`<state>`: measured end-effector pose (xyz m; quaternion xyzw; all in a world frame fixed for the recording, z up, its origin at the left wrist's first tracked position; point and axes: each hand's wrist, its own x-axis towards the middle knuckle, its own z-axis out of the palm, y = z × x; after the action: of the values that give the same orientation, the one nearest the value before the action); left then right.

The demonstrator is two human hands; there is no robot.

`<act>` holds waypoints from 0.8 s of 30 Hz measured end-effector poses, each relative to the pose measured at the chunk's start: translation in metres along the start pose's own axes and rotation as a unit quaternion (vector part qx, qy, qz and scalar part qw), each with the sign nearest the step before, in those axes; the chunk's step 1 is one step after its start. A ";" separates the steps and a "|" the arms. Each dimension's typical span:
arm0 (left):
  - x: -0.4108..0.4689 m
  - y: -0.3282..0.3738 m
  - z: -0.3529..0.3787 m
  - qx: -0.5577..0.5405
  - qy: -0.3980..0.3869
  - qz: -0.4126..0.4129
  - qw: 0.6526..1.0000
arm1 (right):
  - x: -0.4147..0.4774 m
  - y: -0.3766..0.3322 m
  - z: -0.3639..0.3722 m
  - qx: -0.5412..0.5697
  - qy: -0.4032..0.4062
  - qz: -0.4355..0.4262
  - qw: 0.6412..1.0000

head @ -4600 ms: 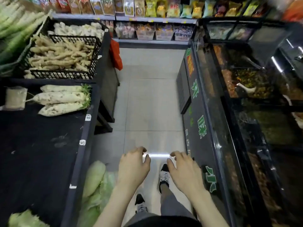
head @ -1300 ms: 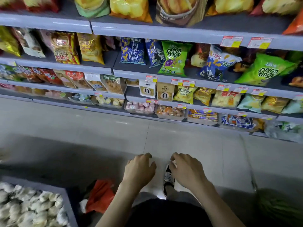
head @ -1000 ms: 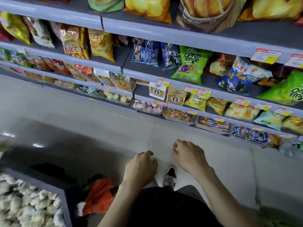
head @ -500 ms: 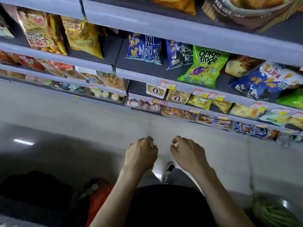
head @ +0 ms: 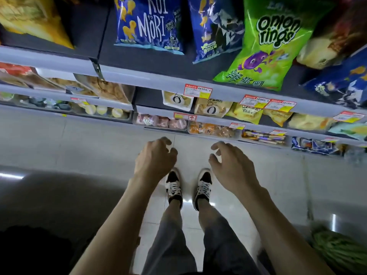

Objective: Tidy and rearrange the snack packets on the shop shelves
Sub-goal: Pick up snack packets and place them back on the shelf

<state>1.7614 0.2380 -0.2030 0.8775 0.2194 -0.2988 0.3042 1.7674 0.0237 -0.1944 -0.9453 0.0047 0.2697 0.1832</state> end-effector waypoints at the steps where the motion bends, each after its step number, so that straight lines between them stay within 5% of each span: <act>1: 0.016 -0.004 0.005 -0.021 0.011 -0.005 1.000 | 0.013 0.004 0.007 0.019 0.003 0.007 1.000; 7: 0.104 -0.013 0.027 -0.146 0.112 -0.012 0.983 | 0.098 0.043 0.057 0.202 0.064 0.061 0.975; 14: 0.223 -0.045 0.058 -0.421 0.168 -0.090 0.887 | 0.177 0.066 0.087 0.317 0.156 0.140 0.925; 20: 0.258 -0.019 0.054 -0.388 0.171 0.004 0.906 | 0.215 0.072 0.104 0.465 0.236 0.177 0.835; 24: 0.279 -0.014 0.053 -0.376 0.173 0.046 0.909 | 0.224 0.063 0.103 0.444 0.271 0.167 0.838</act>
<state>1.9350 0.2690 -0.4260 0.7455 0.3241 -0.0234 0.5819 1.9000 0.0211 -0.4117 -0.7829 0.3307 -0.0013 0.5270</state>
